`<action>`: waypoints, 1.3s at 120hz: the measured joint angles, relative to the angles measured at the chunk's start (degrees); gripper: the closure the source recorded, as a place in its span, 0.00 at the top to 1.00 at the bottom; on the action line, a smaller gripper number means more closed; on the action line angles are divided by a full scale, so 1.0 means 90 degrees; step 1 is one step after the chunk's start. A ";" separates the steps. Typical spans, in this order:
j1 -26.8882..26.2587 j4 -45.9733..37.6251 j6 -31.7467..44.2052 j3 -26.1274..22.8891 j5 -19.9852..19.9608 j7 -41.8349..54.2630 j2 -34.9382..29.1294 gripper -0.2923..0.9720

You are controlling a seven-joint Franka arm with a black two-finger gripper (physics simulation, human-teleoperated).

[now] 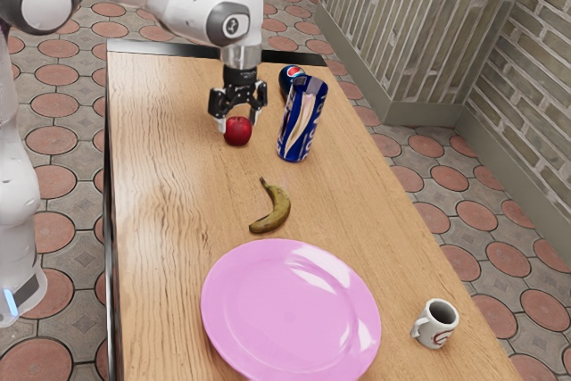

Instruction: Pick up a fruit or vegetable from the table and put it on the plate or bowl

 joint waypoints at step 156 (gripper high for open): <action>-0.2002 0.0388 0.0519 -0.4087 -0.0834 -0.1515 -0.0199 0.44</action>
